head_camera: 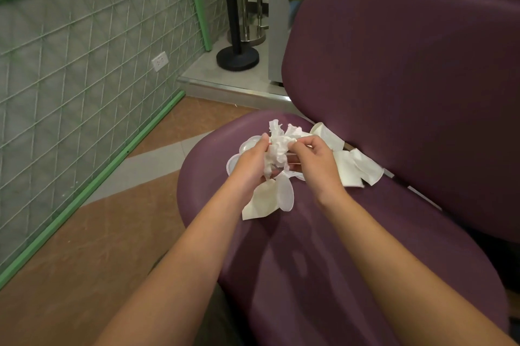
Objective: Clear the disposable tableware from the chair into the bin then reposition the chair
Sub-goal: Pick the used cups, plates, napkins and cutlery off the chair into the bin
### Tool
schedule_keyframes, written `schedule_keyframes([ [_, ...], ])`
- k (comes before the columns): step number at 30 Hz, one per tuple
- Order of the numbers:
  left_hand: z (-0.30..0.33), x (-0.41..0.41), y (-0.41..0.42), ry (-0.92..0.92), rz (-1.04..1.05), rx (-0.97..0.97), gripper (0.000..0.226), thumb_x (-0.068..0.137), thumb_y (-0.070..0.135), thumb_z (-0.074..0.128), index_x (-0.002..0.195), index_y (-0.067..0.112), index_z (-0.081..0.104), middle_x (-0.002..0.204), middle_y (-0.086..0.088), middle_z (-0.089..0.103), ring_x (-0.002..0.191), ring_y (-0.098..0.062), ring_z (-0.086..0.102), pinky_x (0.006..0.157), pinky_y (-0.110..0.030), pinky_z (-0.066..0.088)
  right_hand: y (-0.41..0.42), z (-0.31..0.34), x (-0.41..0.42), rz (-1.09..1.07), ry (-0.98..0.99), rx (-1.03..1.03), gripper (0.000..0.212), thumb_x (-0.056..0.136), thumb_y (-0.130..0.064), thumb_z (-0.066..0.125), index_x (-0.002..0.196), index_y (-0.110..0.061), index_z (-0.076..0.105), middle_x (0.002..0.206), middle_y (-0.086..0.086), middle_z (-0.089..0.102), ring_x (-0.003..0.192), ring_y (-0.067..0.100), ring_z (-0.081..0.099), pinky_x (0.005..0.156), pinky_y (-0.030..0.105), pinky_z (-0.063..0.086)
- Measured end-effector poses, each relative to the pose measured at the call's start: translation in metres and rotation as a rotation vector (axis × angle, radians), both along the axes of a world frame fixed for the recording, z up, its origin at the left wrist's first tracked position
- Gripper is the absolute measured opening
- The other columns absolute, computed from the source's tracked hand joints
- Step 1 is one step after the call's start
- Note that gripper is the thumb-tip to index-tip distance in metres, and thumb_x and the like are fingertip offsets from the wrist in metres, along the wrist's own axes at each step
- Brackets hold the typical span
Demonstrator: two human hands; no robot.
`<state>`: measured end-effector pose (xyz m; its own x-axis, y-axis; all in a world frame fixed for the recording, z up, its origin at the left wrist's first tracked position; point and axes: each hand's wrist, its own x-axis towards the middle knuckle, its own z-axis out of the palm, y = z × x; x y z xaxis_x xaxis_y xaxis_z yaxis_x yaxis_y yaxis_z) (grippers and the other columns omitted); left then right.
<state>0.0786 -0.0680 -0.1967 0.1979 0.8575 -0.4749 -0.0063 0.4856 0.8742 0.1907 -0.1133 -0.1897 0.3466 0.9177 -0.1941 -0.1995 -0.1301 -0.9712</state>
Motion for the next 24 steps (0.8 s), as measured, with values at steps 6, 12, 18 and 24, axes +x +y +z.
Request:
schedule_keyframes([
  [6,0.004,0.014,-0.015,0.014,-0.185,0.062,0.042,0.098,0.054,0.041,0.096,0.022,0.07,0.085,-0.007,0.065,0.078,-0.02,0.057,0.068,-0.026,0.049,-0.011,-0.001,0.004,-0.048,-0.042,-0.043,0.005,0.096,-0.018,0.052,0.098,-0.014,0.051,0.074,-0.001,0.064,0.061,0.01,0.06,0.063,0.028,0.051],
  [12,0.013,0.035,-0.032,-0.089,-0.129,0.099,0.02,0.095,0.012,0.042,0.092,0.011,0.061,0.087,-0.013,0.058,0.066,-0.017,0.052,0.055,-0.027,0.038,-0.046,-0.005,0.02,-0.191,-0.183,0.088,0.019,0.092,-0.002,0.05,0.101,-0.015,0.06,0.078,0.006,0.061,0.061,0.006,0.055,0.059,0.014,0.046],
  [18,0.026,0.072,-0.059,-0.285,-0.127,-0.07,0.024,0.1,0.017,0.042,0.119,0.022,0.056,0.086,-0.001,0.069,0.065,-0.013,0.063,0.063,-0.027,0.046,-0.09,-0.015,0.039,-0.15,-0.624,0.188,0.024,0.09,-0.016,0.065,0.114,-0.022,0.069,0.129,-0.011,0.045,0.111,-0.016,0.042,0.09,0.009,0.038],
  [24,0.019,0.114,-0.088,-0.445,-0.401,-0.185,0.028,0.1,0.021,0.037,0.122,0.021,0.054,0.103,-0.006,0.066,0.089,-0.021,0.061,0.077,-0.033,0.05,-0.129,-0.015,0.08,-0.313,-0.602,0.086,0.017,0.086,-0.016,0.069,0.103,-0.018,0.069,0.099,-0.006,0.069,0.092,0.011,0.064,0.08,0.025,0.05],
])
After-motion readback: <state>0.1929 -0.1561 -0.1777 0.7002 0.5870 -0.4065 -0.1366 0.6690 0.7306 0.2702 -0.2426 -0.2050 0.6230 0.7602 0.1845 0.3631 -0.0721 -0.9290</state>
